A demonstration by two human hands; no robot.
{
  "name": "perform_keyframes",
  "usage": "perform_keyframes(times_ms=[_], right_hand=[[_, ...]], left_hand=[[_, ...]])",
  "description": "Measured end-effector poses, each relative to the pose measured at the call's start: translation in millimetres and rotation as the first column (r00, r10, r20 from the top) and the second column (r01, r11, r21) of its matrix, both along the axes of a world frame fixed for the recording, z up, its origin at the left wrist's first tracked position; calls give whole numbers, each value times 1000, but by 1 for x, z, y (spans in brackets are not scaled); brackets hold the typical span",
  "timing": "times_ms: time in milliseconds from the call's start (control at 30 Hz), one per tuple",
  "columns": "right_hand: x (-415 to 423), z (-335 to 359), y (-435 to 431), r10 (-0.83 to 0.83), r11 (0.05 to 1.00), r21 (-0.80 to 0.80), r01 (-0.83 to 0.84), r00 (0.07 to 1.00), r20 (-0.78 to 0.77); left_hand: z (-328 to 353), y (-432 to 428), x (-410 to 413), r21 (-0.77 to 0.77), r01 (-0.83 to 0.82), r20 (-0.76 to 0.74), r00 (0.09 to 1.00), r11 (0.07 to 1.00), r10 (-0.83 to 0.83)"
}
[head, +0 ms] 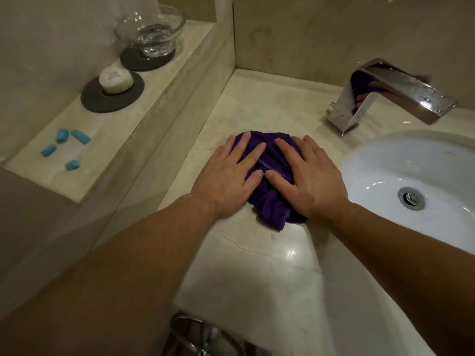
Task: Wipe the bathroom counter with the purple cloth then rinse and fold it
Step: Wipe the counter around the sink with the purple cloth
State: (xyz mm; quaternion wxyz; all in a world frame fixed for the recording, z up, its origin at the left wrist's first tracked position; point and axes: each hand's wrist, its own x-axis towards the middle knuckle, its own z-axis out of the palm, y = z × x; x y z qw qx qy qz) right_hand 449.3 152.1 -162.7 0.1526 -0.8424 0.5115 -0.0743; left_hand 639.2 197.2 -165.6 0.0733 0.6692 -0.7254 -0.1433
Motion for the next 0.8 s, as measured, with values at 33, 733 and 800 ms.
perform_keyframes(times_ms=[33, 733, 800], right_hand=[[0, -1, 4, -1, 1000, 0, 1, 1000, -1], [6, -2, 100, -84, 996, -5, 85, 996, 32], [7, 0, 110, -96, 995, -9, 97, 994, 43]], left_hand=[[0, 4, 0, 2, -1, -4, 1000, 1000, 1], [-6, 85, 12, -35, 68, -42, 997, 997, -70], [-3, 94, 14, -22, 85, -61, 994, 996, -86]])
